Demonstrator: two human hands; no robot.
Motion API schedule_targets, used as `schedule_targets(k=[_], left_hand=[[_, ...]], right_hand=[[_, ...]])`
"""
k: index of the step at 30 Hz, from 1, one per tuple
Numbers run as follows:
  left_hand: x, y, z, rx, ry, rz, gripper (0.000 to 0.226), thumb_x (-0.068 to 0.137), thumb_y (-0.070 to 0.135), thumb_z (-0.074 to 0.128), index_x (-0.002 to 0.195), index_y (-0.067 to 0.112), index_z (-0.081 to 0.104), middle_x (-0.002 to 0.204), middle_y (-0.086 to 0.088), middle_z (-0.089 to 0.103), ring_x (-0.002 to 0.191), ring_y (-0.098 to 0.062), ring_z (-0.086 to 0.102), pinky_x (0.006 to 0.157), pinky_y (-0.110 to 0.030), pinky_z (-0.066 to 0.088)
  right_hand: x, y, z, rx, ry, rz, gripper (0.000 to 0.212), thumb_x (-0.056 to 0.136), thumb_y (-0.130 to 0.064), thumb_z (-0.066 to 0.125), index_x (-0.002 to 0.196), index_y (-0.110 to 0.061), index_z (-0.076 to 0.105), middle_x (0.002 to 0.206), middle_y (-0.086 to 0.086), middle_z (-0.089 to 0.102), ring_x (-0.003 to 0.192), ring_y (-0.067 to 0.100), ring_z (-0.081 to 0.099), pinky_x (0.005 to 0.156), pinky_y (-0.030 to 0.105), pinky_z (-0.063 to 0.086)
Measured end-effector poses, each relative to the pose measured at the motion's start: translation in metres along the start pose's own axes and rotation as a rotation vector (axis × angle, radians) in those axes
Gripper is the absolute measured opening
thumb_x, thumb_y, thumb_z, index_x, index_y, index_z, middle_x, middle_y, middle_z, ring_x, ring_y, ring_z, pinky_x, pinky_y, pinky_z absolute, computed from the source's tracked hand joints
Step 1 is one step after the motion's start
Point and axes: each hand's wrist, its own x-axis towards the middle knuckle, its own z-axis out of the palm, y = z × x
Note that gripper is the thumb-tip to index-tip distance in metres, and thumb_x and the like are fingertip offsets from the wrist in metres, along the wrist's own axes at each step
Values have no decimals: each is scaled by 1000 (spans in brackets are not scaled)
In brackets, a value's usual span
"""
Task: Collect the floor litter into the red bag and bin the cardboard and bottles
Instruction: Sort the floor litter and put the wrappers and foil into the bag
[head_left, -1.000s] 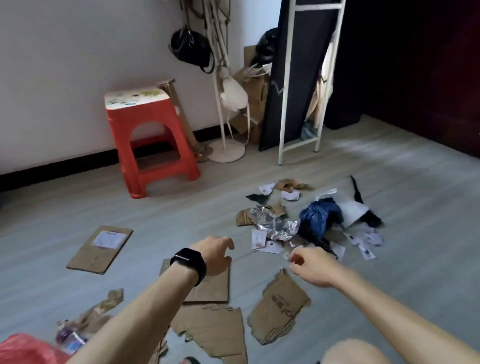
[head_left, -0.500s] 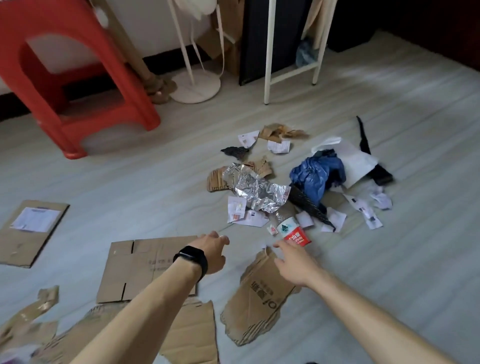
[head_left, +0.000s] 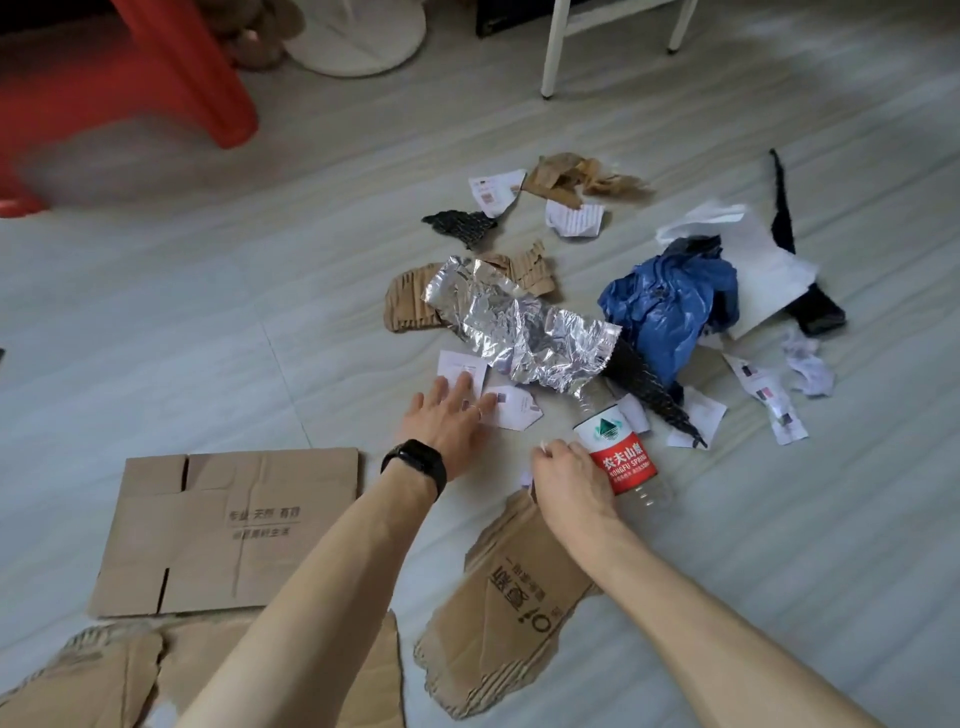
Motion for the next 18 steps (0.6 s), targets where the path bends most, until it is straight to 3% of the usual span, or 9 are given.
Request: schedule_targets(k=[2, 5, 13, 18], left_hand=[[-10, -1, 12, 23, 16, -19, 43, 104, 32, 42, 146, 34, 33, 148, 2, 33, 134, -28, 33, 88, -39, 49], [-30, 1, 20, 92, -32, 12, 43, 103, 17, 41, 145, 22, 33, 143, -2, 38, 127, -30, 41, 69, -37, 44], [-58, -7, 26, -15, -57, -56, 50, 100, 10, 38, 148, 20, 30, 139, 3, 51, 118, -27, 53, 76, -39, 53], [-63, -2, 28, -77, -35, -134, 67, 101, 20, 38, 158, 35, 4, 135, -7, 46, 103, -35, 56, 68, -36, 47]], right_hand=[[-1, 2, 1, 4, 0, -32, 28, 96, -2, 46, 118, -3, 61, 121, 15, 59, 111, 33, 55, 81, 40, 49], [0, 6, 5, 45, -1, -51, 25, 96, -6, 47, 116, -7, 62, 116, 12, 58, 108, 32, 55, 82, 40, 49], [-19, 0, 25, 325, 132, 4, 24, 91, -7, 64, 111, -16, 73, 102, 4, 70, 94, 26, 65, 83, 36, 54], [-26, -2, 31, 404, 176, 14, 20, 93, -11, 65, 110, -16, 73, 102, 2, 70, 90, 21, 66, 82, 33, 55]])
